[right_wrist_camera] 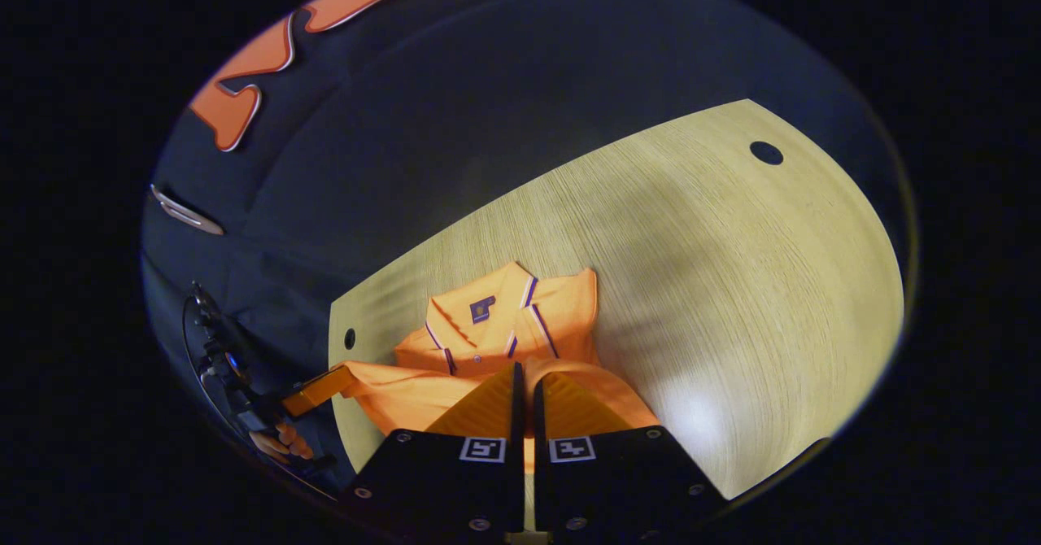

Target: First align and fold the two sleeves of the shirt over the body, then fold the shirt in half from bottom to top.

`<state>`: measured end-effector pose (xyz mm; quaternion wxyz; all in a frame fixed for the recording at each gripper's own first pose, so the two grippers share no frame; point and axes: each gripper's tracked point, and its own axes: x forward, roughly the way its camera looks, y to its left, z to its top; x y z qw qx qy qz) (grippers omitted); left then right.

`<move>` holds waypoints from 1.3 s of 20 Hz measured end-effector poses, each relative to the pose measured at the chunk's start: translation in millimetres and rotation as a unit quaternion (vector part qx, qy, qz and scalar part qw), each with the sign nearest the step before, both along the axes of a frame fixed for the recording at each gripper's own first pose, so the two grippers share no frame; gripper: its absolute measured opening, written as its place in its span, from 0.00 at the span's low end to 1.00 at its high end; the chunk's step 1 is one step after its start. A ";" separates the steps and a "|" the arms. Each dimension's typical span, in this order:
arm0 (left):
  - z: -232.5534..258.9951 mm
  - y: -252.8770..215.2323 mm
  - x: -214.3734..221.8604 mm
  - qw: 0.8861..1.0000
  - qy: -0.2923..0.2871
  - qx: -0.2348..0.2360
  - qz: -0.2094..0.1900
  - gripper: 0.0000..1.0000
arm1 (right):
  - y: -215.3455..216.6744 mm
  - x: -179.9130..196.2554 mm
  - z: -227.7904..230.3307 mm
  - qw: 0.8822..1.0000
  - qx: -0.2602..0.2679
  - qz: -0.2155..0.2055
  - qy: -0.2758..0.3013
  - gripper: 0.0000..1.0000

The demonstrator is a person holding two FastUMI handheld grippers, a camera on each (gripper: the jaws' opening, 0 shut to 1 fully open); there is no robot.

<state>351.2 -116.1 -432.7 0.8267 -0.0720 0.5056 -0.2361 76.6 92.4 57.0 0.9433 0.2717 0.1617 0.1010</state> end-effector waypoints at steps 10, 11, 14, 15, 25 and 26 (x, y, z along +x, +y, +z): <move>8.8 -11.4 3.5 1.000 -0.006 -0.020 0.007 0.80 | -31.8 0.8 30.9 0.998 0.029 -0.025 -0.045 0.37; 15.3 -11.3 2.7 1.000 -0.014 -0.023 0.010 0.84 | -34.5 -7.4 32.5 0.998 0.026 -0.031 -0.057 0.75; 39.6 -8.3 -6.8 0.998 -0.054 -0.022 0.014 0.94 | -41.2 -38.1 31.4 0.994 0.000 -0.052 -0.098 0.81; 48.9 -8.1 -13.6 0.997 -0.068 -0.022 0.013 0.96 | -44.0 -49.6 28.9 0.992 -0.015 -0.060 -0.112 0.88; 146.2 3.7 -56.2 0.971 -0.232 0.051 0.022 0.97 | -51.9 -179.1 5.2 0.959 -0.142 -0.089 -0.228 0.99; 157.8 4.0 -61.3 0.969 -0.240 0.052 0.026 0.99 | -53.4 -192.6 6.2 0.956 -0.143 -0.092 -0.239 0.99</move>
